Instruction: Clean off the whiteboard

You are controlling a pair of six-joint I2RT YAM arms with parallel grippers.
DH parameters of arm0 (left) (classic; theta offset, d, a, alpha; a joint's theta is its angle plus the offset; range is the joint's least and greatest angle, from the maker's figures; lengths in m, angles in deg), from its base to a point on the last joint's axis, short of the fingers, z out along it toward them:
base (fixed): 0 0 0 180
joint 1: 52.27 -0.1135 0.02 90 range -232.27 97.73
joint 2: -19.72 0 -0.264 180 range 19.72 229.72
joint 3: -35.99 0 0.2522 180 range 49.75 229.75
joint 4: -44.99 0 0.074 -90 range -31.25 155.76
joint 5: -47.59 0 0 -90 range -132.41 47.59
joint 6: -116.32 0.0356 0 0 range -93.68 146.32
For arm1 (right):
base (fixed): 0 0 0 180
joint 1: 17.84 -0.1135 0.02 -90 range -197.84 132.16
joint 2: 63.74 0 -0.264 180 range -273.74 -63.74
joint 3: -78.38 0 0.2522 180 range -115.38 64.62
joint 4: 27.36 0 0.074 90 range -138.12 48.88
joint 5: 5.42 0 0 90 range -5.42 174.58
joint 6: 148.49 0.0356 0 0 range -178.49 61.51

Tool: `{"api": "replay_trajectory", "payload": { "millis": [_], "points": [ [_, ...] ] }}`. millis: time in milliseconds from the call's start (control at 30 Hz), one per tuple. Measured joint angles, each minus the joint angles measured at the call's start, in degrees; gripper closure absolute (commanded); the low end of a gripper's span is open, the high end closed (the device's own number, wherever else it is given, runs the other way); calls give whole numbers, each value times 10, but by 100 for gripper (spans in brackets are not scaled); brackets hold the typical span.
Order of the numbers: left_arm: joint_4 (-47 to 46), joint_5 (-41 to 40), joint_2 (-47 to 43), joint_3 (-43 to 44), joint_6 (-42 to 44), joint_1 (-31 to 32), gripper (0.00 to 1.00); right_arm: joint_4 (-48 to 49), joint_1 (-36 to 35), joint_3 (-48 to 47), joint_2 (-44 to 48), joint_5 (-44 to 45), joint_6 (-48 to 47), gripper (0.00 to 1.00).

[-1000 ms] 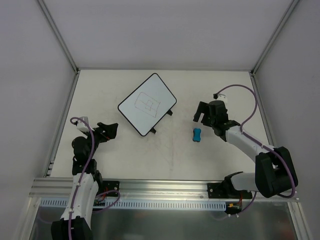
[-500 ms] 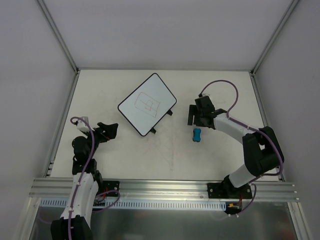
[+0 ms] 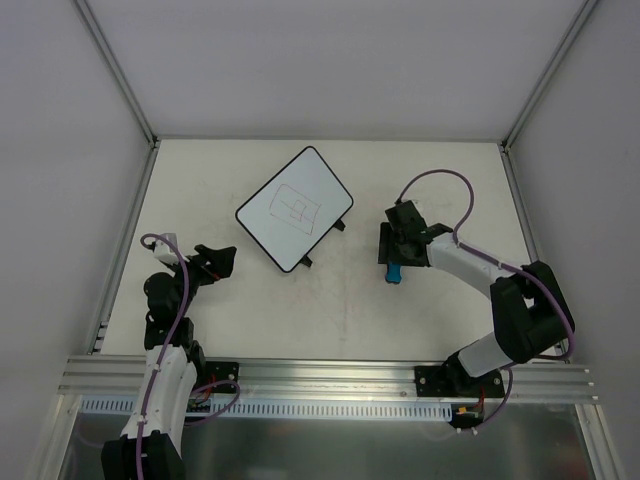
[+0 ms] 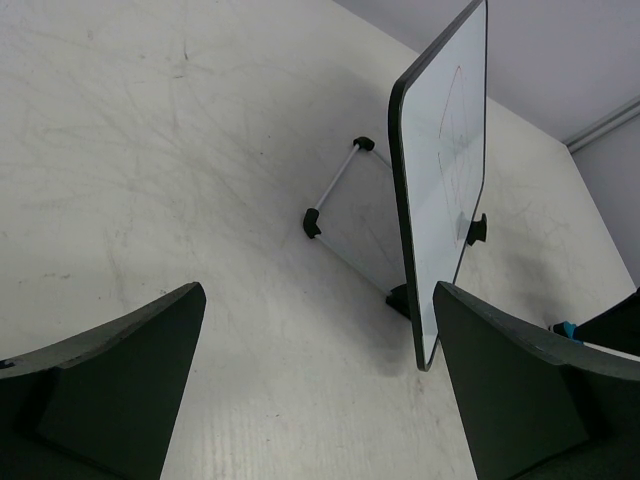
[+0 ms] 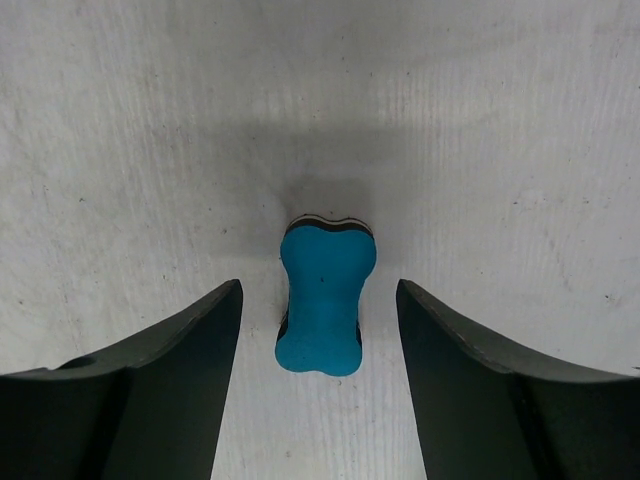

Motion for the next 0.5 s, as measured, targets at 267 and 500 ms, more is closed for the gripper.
{"api": "replay_trajectory", "payload": {
  "millis": [267,500],
  "points": [
    [0,0,0,0,0,0,1,-9,-1,7,0,0,15,39],
    [0,0,-3,0,0,0,1,-13,-9,11,-6,0,31,43]
  ]
}}
